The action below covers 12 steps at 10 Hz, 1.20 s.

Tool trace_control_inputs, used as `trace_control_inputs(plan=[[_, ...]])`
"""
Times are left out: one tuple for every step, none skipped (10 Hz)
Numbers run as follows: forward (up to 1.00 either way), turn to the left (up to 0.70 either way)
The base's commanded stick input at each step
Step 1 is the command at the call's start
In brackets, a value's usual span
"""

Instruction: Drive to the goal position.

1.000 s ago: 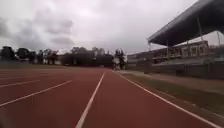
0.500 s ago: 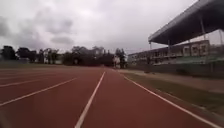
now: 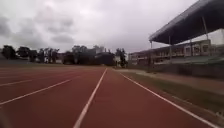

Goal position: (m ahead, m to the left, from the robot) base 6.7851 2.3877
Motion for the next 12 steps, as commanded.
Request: trace_control_inputs(plan=[[0.50, 0.00], [0.50, 0.00], [0.50, 0.00], [0.50, 0.00], [0.50, 0.00], [0.50, 0.00], [0.50, 0.00], [0.50, 0.00], [0.50, 0.00], [0.50, 0.00], [0.50, 0.00], [0.50, 0.00]])
